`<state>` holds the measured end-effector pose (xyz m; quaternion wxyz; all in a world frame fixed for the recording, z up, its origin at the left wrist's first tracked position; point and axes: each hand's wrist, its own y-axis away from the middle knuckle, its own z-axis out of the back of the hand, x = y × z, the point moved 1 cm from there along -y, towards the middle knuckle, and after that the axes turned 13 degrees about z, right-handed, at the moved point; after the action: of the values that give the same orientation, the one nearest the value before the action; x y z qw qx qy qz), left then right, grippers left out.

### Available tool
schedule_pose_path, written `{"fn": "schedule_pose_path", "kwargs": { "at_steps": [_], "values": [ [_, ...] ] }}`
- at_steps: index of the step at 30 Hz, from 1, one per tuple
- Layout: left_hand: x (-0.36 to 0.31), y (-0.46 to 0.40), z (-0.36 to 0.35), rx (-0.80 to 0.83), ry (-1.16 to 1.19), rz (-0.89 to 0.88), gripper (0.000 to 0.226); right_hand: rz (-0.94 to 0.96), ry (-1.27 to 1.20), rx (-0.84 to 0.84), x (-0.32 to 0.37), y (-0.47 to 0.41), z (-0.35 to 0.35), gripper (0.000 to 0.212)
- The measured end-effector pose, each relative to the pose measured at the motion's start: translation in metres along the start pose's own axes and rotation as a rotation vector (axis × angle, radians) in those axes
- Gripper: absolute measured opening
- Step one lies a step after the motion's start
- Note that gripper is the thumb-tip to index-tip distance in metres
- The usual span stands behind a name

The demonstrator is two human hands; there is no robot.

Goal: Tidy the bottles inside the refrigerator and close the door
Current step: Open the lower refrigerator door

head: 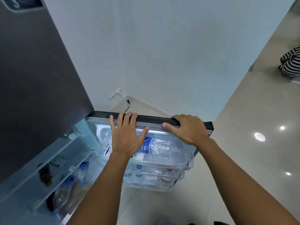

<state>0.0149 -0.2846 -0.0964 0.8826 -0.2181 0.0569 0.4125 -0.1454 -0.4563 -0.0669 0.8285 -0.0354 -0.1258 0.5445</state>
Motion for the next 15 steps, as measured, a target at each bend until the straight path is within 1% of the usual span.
{"fn": "schedule_pose_path", "kwargs": {
  "at_steps": [5, 9, 13, 15],
  "values": [
    [0.004, 0.003, -0.026, -0.167, 0.073, -0.038, 0.056, 0.053, 0.117, -0.138, -0.005, 0.001, -0.016, 0.078],
    [0.005, 0.003, -0.041, -0.303, 0.132, -0.063, 0.052, 0.07, 0.203, -0.233, -0.011, 0.003, -0.023, 0.079],
    [0.003, 0.01, -0.053, -0.398, 0.153, -0.045, 0.053, 0.112, 0.284, -0.329, -0.013, 0.009, -0.03, 0.078],
    [-0.003, 0.018, -0.054, -0.412, 0.164, -0.014, 0.057, 0.148, 0.304, -0.359, -0.013, 0.013, -0.03, 0.078]
  ]
}}
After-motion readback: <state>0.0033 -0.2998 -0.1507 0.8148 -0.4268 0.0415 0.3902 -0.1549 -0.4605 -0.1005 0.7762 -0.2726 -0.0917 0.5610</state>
